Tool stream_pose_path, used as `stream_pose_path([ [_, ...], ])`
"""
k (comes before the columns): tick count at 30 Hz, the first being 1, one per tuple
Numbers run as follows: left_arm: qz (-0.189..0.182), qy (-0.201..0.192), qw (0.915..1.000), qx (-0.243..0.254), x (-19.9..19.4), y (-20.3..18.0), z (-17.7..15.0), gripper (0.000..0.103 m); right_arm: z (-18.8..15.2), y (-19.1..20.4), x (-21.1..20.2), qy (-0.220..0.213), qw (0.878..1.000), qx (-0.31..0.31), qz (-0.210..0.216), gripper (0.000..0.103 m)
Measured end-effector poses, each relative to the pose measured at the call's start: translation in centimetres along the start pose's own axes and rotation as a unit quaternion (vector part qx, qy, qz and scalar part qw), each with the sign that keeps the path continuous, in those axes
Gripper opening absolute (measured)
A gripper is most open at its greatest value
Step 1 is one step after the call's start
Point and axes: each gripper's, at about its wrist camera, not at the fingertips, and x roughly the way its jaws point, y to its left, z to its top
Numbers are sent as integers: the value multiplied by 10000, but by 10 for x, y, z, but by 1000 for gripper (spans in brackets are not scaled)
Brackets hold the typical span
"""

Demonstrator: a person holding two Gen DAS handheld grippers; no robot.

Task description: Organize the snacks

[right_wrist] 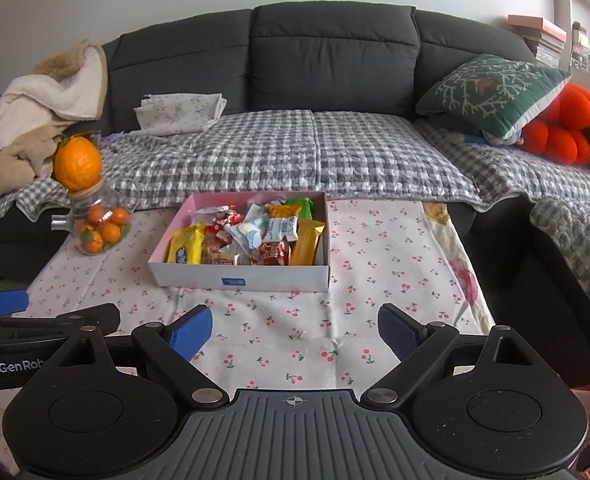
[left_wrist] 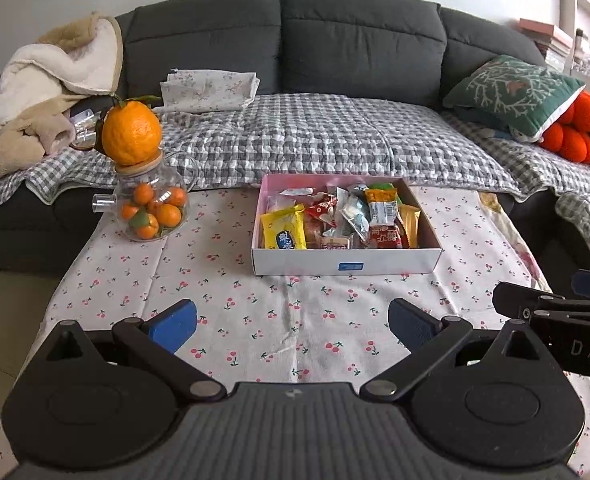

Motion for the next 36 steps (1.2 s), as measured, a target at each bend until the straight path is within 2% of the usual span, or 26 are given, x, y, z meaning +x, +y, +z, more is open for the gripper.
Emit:
stream_pose_path([
  [36,-11,105,9999,-27,1,-2,-1,102,-1,-1,2,87,10000,38,-7,92],
])
